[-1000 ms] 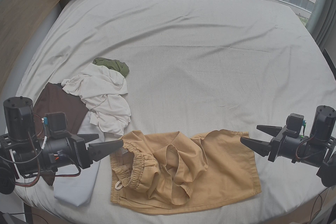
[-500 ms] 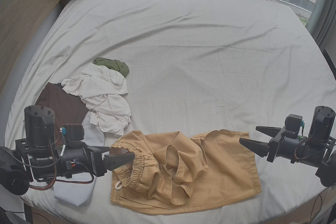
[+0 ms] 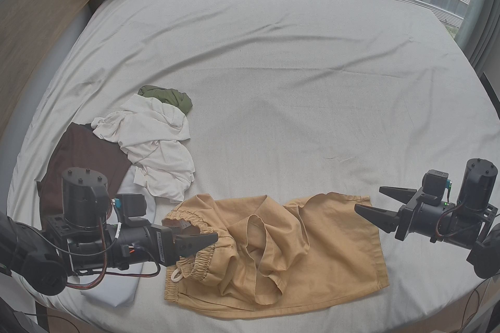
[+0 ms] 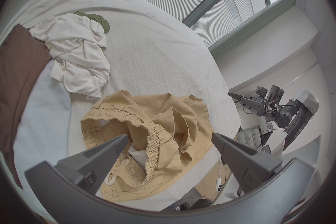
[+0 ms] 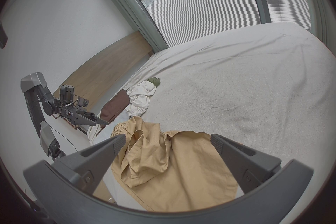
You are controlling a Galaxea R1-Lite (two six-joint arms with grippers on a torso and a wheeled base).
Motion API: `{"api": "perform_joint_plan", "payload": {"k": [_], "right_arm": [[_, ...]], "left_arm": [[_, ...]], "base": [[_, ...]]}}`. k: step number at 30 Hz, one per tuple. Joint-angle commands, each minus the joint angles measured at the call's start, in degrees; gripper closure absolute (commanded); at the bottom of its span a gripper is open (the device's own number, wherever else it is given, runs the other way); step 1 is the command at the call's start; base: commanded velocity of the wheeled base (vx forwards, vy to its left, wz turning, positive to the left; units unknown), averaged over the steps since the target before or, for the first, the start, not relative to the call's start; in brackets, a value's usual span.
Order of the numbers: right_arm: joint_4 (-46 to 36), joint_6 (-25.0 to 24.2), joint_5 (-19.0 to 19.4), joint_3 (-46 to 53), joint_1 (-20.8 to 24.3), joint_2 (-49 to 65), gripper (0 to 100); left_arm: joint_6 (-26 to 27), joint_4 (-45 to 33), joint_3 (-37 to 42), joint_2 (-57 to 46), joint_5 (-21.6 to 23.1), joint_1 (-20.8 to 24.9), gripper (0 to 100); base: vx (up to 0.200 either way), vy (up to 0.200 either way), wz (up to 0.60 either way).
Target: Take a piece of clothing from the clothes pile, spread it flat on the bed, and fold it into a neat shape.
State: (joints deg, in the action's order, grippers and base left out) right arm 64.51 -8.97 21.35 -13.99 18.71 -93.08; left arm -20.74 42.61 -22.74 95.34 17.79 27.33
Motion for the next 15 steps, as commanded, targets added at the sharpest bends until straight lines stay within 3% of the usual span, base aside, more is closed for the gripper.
{"api": "perform_joint_plan", "payload": {"k": [1, 15], "right_arm": [[0.0, 0.0, 0.0, -0.1, -0.1, -0.4, 0], [0.0, 0.1, 0.1, -0.2, -0.2, -0.4, 0]], "left_arm": [[-0.1, 2.7, 1.0, 4.2, -0.2, 0.3, 0], [-1.5, 13.1, 3.0, 11.7, -0.3, 2.2, 0]], "base": [[0.0, 0.0, 0.0], [0.0, 0.0, 0.0]]}}
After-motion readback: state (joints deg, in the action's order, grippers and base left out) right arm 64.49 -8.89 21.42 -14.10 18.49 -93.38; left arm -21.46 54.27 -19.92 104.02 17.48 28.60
